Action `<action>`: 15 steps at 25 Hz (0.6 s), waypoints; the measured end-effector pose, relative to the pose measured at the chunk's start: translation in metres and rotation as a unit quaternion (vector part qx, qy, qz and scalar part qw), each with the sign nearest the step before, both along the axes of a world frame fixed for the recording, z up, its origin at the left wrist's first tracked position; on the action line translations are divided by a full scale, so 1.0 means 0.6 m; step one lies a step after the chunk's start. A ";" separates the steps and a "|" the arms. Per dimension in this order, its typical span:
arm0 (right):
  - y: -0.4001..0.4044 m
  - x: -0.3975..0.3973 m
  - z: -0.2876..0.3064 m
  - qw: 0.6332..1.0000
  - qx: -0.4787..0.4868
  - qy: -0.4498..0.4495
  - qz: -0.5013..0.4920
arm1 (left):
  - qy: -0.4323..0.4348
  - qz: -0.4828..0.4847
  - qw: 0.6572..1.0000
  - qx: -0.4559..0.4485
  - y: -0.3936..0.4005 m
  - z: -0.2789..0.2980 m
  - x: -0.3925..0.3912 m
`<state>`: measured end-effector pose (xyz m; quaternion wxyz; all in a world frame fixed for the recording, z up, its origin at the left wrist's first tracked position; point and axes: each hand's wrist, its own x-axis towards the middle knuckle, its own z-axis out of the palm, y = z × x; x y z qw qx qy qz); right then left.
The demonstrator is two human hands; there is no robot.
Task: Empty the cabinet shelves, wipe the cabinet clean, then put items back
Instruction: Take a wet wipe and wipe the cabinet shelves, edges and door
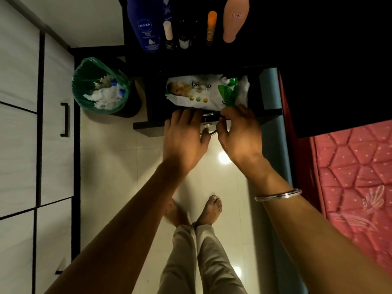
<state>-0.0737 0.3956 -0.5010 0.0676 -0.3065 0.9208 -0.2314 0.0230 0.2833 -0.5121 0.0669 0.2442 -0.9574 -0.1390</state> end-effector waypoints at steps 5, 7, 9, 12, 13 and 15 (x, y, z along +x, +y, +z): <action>-0.004 -0.040 0.010 0.997 0.062 -0.001 0.049 | -0.114 -0.048 0.992 0.020 -0.030 0.015 -0.006; -0.011 -0.049 0.013 0.994 0.095 -0.041 0.041 | -0.122 -0.050 0.991 0.032 -0.037 0.024 -0.010; -0.023 -0.057 0.014 0.991 0.102 -0.082 0.034 | -0.129 -0.041 0.990 0.037 -0.035 0.030 -0.010; -0.044 -0.068 0.002 0.989 0.072 -0.125 0.024 | -0.128 -0.041 0.990 0.030 -0.026 0.033 -0.005; -0.052 -0.073 -0.006 0.990 0.055 -0.132 0.018 | -0.123 -0.044 0.991 0.033 -0.026 0.034 -0.003; -0.069 -0.082 -0.023 0.991 0.025 -0.134 0.012 | -0.120 -0.055 0.990 0.056 -0.032 0.034 -0.003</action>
